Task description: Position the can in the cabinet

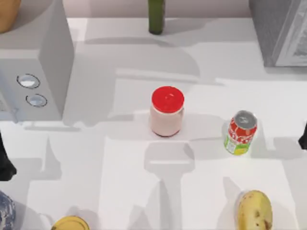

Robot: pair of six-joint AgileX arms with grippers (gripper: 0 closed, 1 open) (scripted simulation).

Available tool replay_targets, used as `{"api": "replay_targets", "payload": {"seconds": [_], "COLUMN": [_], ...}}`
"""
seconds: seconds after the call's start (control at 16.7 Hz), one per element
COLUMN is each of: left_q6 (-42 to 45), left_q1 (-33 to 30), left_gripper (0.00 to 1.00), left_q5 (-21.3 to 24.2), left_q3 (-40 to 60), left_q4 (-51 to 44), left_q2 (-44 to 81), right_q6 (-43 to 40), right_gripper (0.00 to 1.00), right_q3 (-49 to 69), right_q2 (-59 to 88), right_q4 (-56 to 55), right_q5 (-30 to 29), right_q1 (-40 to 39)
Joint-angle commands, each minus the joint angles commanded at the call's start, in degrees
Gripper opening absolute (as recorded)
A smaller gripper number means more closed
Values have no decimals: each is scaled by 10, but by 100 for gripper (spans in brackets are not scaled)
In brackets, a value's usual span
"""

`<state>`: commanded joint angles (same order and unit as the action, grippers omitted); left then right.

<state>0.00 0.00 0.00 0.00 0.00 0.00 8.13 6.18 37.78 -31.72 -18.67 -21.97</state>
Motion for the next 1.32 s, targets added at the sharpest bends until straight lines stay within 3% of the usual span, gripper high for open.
{"api": "replay_targets", "payload": {"seconds": [0.36,0.66,0.9,1.32], "left_q6": [0,0,0,0], "left_q1": [0,0,0,0], "left_gripper": [100,100,100,100], "left_q5": [0,0,0,0], "left_q3": [0,0,0,0], "left_q4": [0,0,0,0], "left_q2": [0,0,0,0], "right_q6": [63,103,118,110], "right_gripper": [100,100,100,100], "right_q3": [55,88,100,105], "right_q2": [392,624,701,704], "right_q4": [-215,-314,-342,-344], "right_q5": [-158,-252,-287,-280], "right_q1": [-152,-239,-269,-260]}}
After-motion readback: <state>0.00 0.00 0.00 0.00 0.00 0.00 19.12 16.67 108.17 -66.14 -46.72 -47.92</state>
